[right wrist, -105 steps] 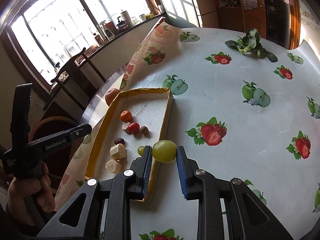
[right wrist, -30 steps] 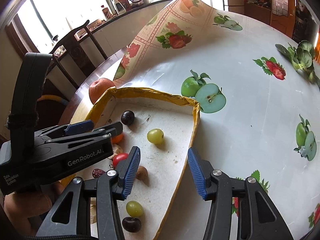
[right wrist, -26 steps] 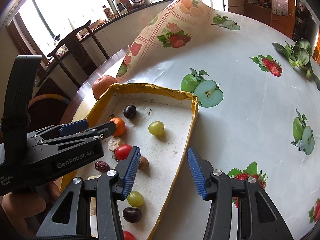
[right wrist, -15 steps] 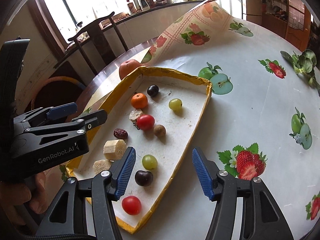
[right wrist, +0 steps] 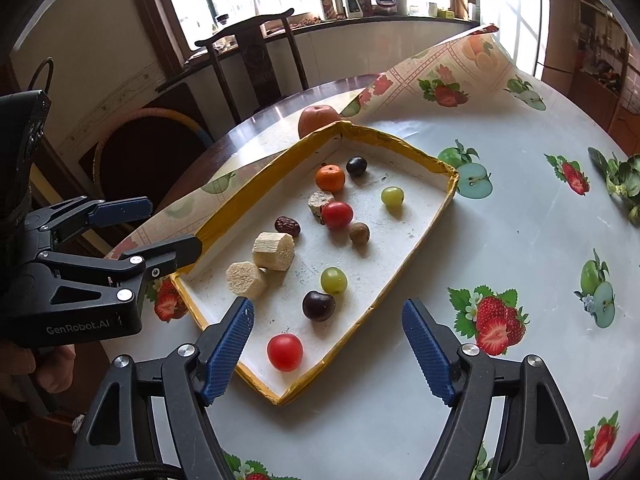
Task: Organize fruits
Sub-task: 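Withdraw both open grippers from the tray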
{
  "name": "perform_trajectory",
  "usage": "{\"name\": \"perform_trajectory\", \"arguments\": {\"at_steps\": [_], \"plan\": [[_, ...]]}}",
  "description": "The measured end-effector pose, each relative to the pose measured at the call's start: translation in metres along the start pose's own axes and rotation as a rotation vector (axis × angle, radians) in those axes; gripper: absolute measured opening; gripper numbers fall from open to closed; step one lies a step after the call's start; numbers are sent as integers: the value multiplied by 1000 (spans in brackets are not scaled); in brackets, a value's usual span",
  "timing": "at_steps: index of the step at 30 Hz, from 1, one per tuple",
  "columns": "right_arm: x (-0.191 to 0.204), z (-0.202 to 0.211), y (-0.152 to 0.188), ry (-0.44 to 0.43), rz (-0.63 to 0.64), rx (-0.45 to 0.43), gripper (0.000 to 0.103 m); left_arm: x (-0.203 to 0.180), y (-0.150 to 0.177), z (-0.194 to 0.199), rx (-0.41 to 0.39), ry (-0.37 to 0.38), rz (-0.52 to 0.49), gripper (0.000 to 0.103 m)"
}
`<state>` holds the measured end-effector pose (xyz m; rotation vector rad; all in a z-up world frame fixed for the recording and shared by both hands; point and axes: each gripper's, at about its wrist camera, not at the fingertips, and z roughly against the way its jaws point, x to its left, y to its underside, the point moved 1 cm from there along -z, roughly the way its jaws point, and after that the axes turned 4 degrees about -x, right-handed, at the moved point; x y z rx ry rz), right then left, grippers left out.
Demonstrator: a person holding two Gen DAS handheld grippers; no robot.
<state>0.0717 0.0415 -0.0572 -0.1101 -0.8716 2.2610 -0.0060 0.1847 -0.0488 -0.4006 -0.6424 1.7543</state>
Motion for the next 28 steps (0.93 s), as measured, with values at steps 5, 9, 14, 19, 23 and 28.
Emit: {"name": "perform_trajectory", "arguments": {"at_steps": [5, 9, 14, 19, 23, 28], "plan": [[13, 0, 8, -36, 79, 25, 79, -3, 13, 7, 3, -28, -25, 79], [21, 1, 16, -34, 140, 28, 79, -2, 17, 12, 1, -23, -21, 79], [22, 3, 22, -34, 139, 26, 79, -2, 21, 13, 17, -13, -17, 79], [19, 3, 23, -28, 124, 30, 79, 1, 25, 14, 15, 10, 2, 79], [17, 0, 23, -19, 111, 39, 79, 4, 26, 16, 8, 5, 5, 79], [17, 0, 22, -35, 91, 34, 79, 3, 25, 19, 3, 4, 3, 79]]}}
